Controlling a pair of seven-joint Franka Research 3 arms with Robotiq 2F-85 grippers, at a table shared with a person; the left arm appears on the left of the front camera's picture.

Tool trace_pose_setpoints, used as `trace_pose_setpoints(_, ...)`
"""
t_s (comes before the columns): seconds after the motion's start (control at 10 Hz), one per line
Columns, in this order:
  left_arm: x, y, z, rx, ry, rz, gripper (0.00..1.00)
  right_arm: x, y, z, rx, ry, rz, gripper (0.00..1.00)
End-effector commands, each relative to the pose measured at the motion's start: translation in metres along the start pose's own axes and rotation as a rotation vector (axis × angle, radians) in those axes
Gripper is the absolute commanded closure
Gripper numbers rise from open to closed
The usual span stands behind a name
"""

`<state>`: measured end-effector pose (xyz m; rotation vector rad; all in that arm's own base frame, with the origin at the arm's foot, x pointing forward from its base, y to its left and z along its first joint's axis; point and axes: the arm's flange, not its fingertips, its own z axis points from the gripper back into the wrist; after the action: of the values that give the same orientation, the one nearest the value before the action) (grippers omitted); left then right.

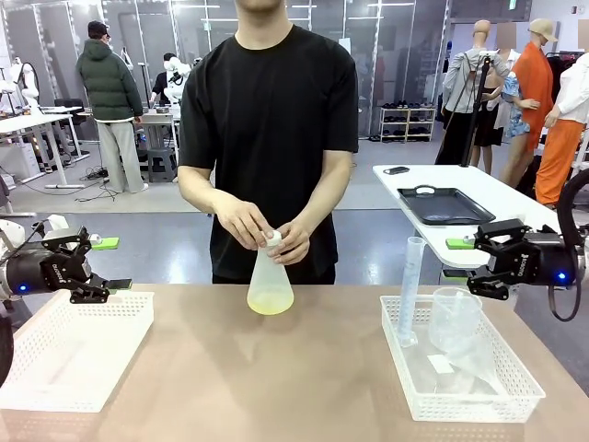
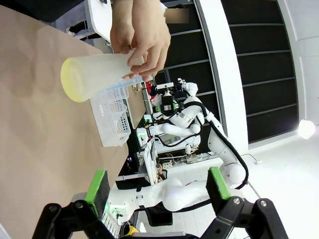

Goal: Prepare the solutions needed for the experiment.
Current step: When the human places the Big flask in the center of the table, pick up the Big flask and place it in the left Organizing basket.

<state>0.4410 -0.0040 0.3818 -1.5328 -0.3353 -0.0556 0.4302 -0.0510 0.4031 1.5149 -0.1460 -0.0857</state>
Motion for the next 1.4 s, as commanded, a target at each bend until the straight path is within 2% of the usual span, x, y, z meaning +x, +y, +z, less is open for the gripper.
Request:
trace_pose_setpoints(0.0, 0.0003, -0.0006, -0.0003, 0.005, -0.003, -0.001, 0.00, 0.0064, 0.0046, -0.0027, -0.036, 0.004, -0.013, 0.40)
trace_pose_setpoints(0.1, 0.0003, -0.0006, -0.0003, 0.005, -0.003, -0.001, 0.00, 0.0061, 0.0093, -0.0069, -0.141, -0.008, -0.008, 0.40)
trace_pose_setpoints(0.2, 0.0003, -0.0006, -0.0003, 0.005, -0.003, -0.001, 0.00, 0.0018, 0.0015, -0.0021, -0.007, 0.003, 0.003, 0.40)
trace_pose_setpoints(1.3, 0.0003, -0.0006, -0.0003, 0.005, -0.003, -0.001, 0.00, 0.0018, 0.0015, -0.0021, -0.007, 0.003, 0.003, 0.40)
